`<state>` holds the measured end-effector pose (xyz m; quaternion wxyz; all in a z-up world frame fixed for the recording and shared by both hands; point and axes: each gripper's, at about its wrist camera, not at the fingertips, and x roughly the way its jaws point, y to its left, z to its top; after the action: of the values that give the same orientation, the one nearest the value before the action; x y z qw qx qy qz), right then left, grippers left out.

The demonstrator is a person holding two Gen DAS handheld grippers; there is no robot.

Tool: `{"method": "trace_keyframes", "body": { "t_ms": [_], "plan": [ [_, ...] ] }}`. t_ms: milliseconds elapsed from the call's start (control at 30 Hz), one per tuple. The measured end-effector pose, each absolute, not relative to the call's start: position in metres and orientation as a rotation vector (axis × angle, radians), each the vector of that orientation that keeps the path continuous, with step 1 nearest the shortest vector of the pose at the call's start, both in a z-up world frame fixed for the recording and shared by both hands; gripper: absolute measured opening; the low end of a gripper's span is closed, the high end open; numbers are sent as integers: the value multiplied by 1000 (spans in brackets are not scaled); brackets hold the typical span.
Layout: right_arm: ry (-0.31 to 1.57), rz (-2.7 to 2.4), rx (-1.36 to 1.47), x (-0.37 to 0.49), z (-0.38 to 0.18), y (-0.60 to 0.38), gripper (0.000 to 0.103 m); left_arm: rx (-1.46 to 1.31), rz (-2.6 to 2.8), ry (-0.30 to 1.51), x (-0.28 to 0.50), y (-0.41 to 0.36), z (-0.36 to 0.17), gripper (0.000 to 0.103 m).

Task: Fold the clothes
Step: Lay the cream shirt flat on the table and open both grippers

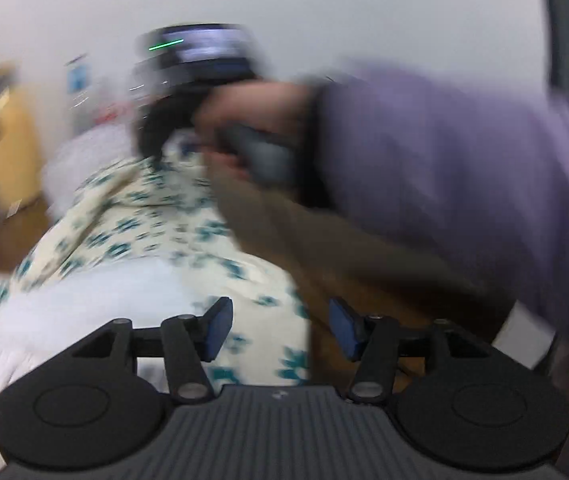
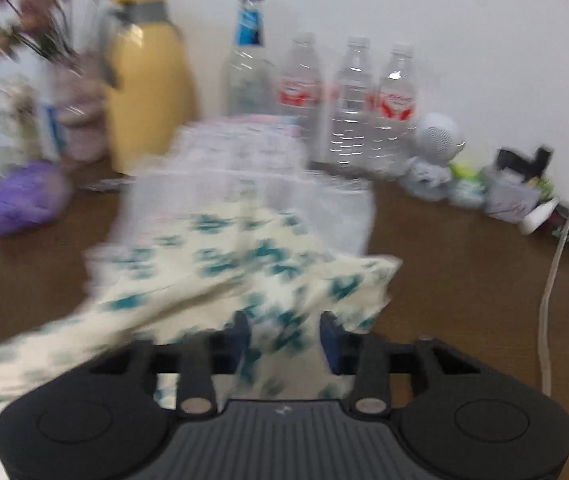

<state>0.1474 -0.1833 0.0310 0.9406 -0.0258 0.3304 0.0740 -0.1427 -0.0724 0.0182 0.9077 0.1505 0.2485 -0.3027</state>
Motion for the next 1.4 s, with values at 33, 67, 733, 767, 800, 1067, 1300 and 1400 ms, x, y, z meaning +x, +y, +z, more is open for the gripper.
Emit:
{"method": "trace_keyframes", "body": {
  "t_ms": [33,67,733,767,800,1067,1300,1400],
  "plan": [
    [669,143,-30,143,29,-192,3,329,-615,534,-141,-75,13,29],
    [664,134,-7,138,28,-200,2,296,-605,578,-134,-69,10,18],
    [469,254,109,-169,28,-301,22,56,-502,507,-145,128,59,32],
    [495,254,81,-155,22,-297,8,79,-498,522,-138,113,54,32],
    [528,256,51,-145,14,-293,6,102,-493,538,-131,100,49,30],
    [668,354,-13,-166,0,-282,5,184,-443,609,-121,111,19,29],
    [489,459,-225,-136,62,-287,32,208,-576,525,-96,143,108,54],
    [456,526,-411,-82,62,-269,33,402,-590,449,-49,114,115,61]
  ]
}}
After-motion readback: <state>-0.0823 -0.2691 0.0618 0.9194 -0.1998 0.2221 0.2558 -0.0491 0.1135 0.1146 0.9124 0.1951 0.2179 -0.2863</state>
